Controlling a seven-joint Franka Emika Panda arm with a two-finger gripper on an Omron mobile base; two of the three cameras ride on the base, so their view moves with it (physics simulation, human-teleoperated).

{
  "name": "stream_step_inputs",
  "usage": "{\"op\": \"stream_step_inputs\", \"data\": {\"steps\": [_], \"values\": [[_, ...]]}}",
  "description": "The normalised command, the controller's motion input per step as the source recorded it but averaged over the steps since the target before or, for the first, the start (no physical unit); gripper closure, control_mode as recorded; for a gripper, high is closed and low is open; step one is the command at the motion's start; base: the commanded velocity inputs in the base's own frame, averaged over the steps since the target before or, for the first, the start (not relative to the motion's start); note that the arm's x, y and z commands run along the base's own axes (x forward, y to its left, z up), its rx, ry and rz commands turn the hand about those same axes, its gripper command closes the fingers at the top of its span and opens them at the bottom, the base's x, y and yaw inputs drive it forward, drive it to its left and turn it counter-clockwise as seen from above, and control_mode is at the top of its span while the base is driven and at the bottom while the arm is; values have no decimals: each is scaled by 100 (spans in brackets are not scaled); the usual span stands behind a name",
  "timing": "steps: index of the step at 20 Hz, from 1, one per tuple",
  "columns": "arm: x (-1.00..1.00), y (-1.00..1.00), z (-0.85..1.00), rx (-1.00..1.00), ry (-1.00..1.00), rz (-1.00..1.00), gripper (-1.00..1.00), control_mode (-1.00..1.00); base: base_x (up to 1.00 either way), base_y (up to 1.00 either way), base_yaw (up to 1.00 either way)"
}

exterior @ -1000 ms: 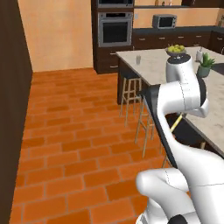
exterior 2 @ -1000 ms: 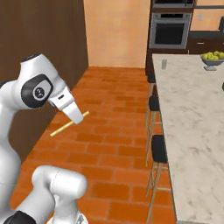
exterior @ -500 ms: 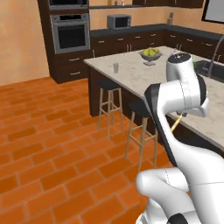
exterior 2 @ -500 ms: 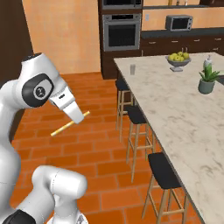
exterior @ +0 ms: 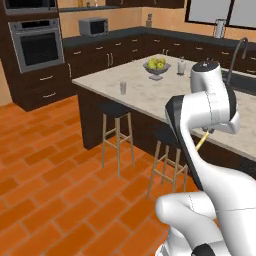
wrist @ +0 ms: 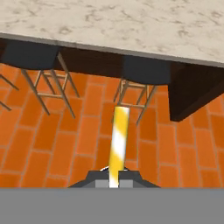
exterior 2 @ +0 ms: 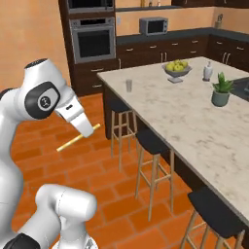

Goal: Take a straw from the drawer in front and place it inside the glass cup on the dining counter.

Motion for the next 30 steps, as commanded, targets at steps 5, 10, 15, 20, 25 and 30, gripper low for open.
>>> {"op": "stream_step_inputs", "data": {"steps": [5, 10, 15, 20, 25, 30], "values": [[0, 0, 0, 0, 0, 0, 100, 100, 65, 100, -43], [0, 0, 0, 0, 0, 0, 100, 100, 72, 100, -44], [0, 0, 0, 0, 0, 0, 100, 100, 69, 100, -43], [0, 0, 0, 0, 0, 0, 100, 100, 62, 100, -41], [0, 0, 0, 0, 0, 0, 100, 100, 62, 100, -37], [0, 0, 0, 0, 0, 0, 100, 100, 74, 95, -25]]}}
